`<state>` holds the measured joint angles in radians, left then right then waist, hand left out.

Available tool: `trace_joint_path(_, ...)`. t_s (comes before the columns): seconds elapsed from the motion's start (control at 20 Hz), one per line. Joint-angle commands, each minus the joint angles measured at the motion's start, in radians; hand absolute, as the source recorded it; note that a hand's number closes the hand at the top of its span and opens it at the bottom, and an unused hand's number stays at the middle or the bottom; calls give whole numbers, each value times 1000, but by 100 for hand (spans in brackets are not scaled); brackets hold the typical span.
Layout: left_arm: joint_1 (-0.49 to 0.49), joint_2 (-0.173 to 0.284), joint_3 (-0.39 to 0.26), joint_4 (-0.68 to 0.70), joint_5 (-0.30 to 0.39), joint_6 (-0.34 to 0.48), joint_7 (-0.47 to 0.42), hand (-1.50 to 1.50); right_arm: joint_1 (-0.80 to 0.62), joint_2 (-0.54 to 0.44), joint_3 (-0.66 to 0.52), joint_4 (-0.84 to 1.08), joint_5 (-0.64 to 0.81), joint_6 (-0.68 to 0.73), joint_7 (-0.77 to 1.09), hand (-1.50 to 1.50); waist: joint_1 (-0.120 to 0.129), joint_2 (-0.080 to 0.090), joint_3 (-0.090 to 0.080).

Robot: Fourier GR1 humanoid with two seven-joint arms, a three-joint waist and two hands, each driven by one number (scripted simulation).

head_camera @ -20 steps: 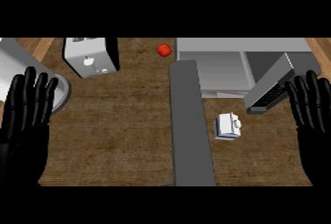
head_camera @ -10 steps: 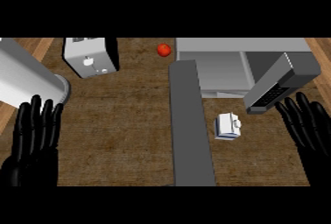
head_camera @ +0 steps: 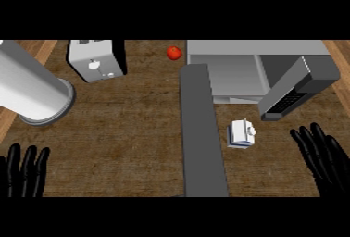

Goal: Pick up the milk, place it into the microwave and close the microwave

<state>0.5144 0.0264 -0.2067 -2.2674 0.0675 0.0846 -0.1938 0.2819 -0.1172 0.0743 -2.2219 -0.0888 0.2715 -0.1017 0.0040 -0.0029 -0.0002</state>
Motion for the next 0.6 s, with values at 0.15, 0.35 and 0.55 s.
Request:
trace_joint_path(0.15,252,34,2,-102,74,-93,-122,-150,43,44,43,95,156,-27,-123,-150,10,-1,0)
trace_joint_path(0.35,286,44,69,5,111,-155,-255,-150,26,42,61,89,190,-30,-100,-150,9,-1,-1)
trace_joint_path(0.55,330,38,64,33,107,-191,-311,-150,-50,44,-23,241,173,-47,-183,-150,9,0,0)
